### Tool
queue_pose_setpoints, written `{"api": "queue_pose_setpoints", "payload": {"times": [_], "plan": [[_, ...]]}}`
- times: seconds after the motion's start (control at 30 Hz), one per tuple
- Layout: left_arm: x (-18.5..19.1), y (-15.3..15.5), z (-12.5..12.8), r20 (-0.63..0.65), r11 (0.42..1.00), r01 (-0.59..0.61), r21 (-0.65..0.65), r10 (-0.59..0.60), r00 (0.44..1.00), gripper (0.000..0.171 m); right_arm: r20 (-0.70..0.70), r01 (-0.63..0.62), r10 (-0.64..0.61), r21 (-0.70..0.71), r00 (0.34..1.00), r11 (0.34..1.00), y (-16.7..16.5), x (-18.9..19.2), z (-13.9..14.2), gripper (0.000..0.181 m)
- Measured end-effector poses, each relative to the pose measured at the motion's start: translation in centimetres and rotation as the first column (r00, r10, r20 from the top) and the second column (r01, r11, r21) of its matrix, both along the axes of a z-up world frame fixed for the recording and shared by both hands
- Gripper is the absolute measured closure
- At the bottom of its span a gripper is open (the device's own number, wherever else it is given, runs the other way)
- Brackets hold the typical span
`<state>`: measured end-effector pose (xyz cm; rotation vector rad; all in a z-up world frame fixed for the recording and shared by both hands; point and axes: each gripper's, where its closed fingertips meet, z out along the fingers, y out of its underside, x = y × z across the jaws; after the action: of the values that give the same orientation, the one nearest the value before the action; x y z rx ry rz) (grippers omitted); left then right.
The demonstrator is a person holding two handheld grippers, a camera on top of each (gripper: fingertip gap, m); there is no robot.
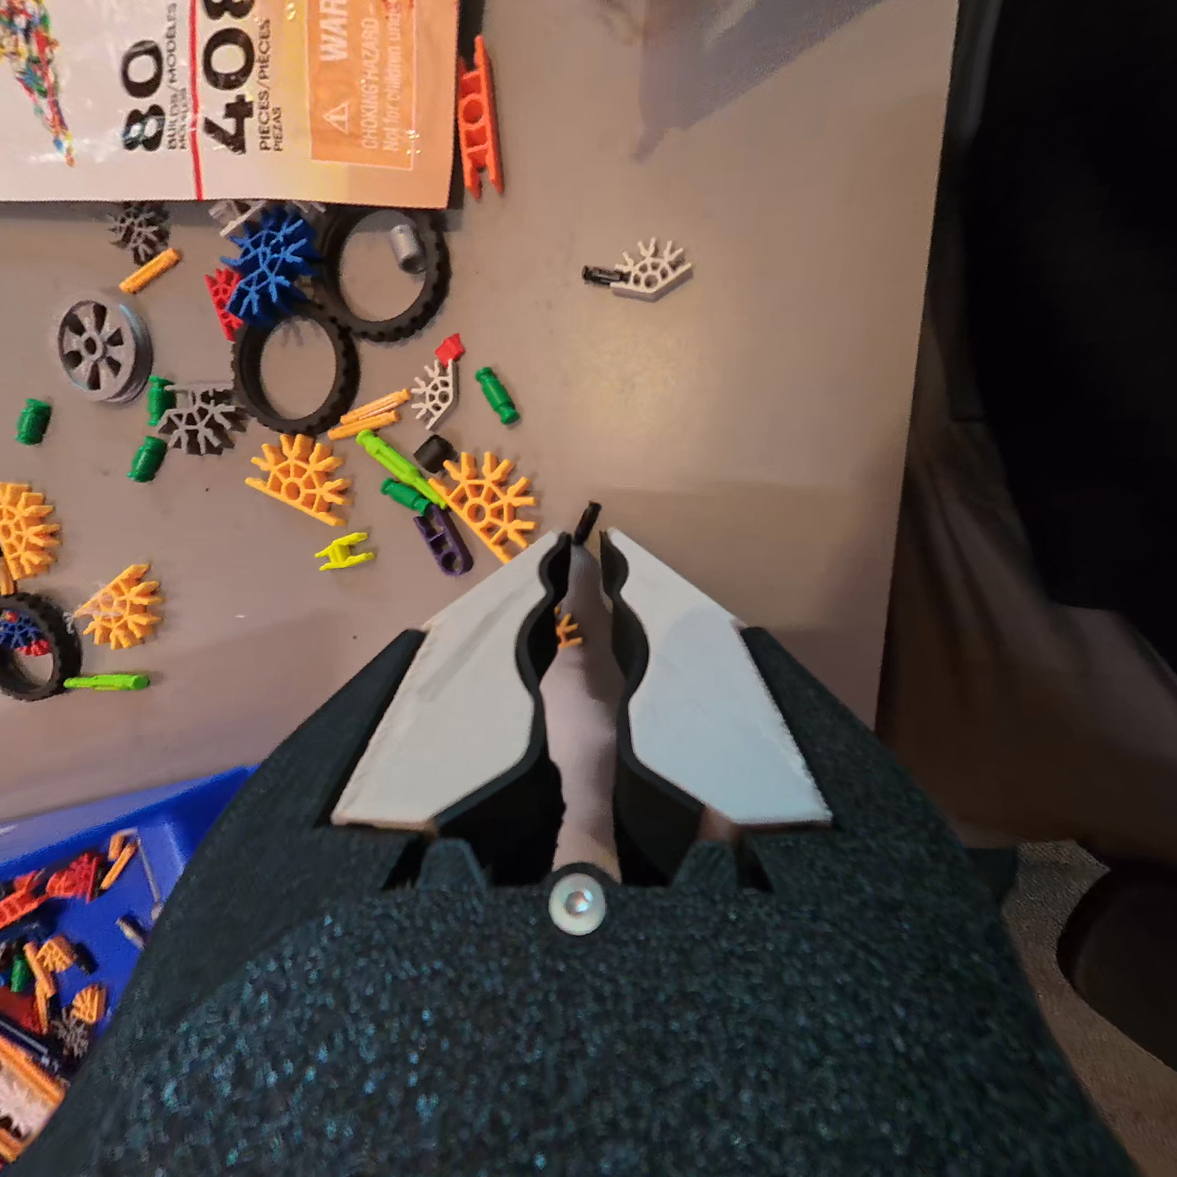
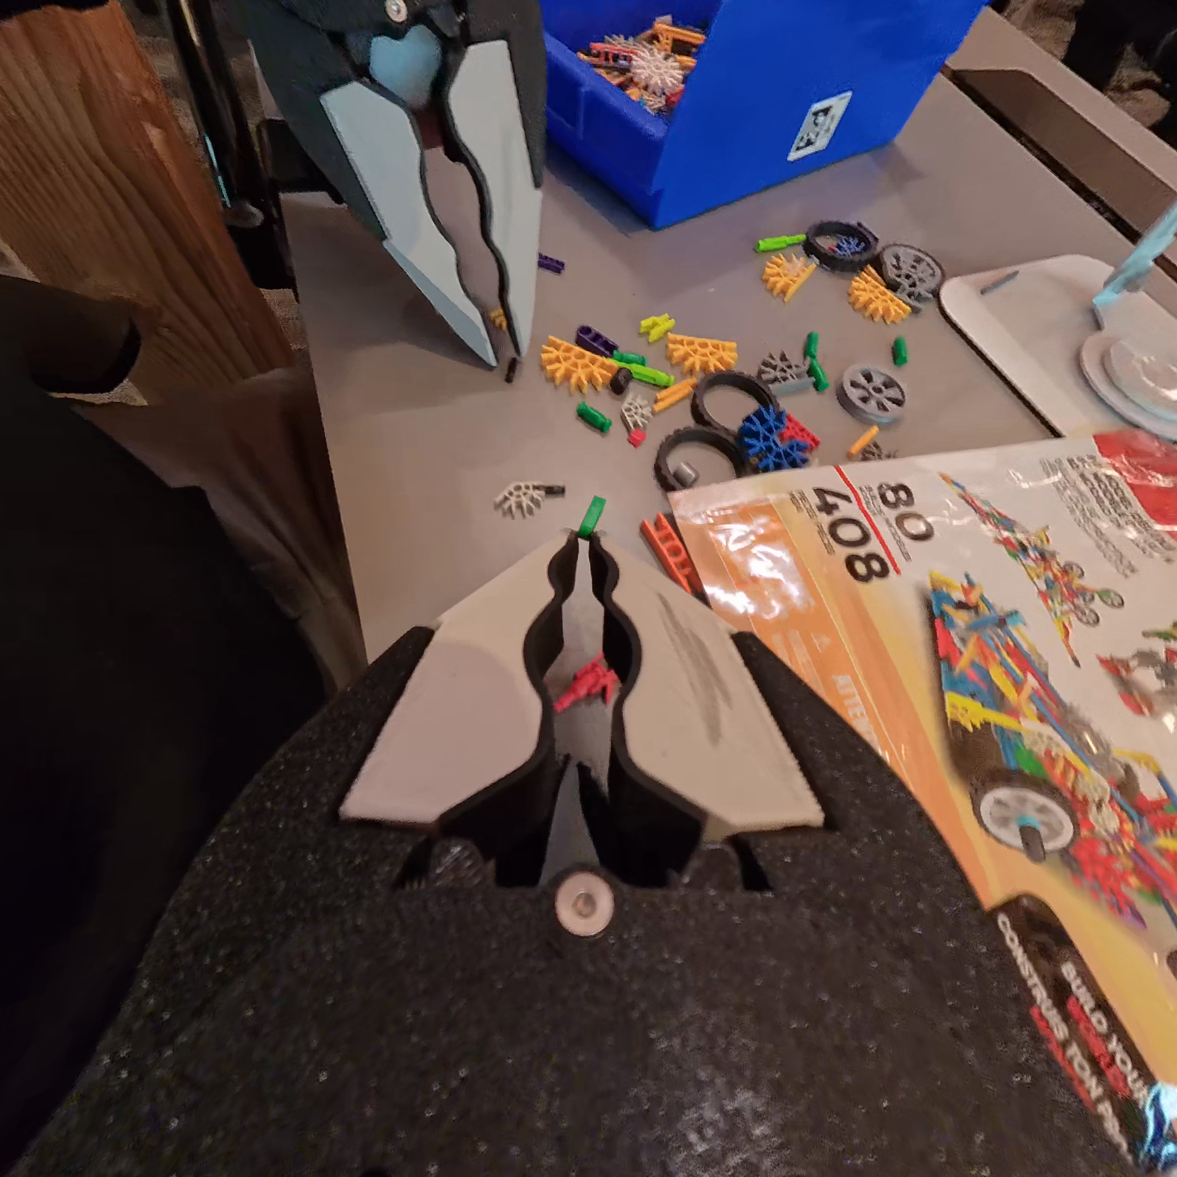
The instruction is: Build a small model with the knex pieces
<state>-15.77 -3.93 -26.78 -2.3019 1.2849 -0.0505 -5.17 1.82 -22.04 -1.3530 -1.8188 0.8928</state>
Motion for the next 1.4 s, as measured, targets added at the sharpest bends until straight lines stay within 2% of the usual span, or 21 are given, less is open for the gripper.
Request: {"api": "queue_pose_setpoints", "payload": {"times": [0.23,0.47,0.67,0.87,1.03,1.23,1.4], "plan": [[-2.4,-0.4,1.2,0.03,0.988,-0.144,0.049,0.143,0.989,0.153,0.111,-0.041,0.038,0.024,0.993,0.999,-0.5,-2.2,-1.1,0.179],[-3.8,-1.1,0.1,0.045,0.967,-0.251,0.041,0.249,0.968,0.154,0.243,-0.045,0.037,0.026,0.969,0.999,-0.2,-3.1,-3.3,0.179],[-3.3,-1.0,0.0,0.085,0.969,-0.243,0.046,0.239,0.967,0.159,0.299,-0.028,0.024,0.01,0.954,1.0,0.1,-3.2,-4.2,0.174],[-3.2,-0.9,0.0,0.108,0.966,-0.253,0.055,0.247,0.963,0.156,0.282,-0.015,0.014,0.003,0.959,1.0,0.3,-3.6,-3.3,0.171],[-2.7,-0.7,0.0,0.13,0.965,-0.254,0.059,0.245,0.961,0.16,0.238,-0.066,0.077,-0.052,0.968,0.996,-2.6,-5.6,-2.0,0.169],[-1.9,-0.9,0.0,0.158,0.971,-0.23,0.058,0.218,0.963,0.16,0.267,-0.123,0.137,-0.07,0.954,0.99,-5.5,-8.8,-3.6,0.167],[-1.4,-1.5,0.0,0.151,0.982,-0.177,0.06,0.167,0.974,0.161,0.294,-0.125,0.132,-0.042,0.947,0.991,-5.8,-10.3,-4.6,0.171]]}}
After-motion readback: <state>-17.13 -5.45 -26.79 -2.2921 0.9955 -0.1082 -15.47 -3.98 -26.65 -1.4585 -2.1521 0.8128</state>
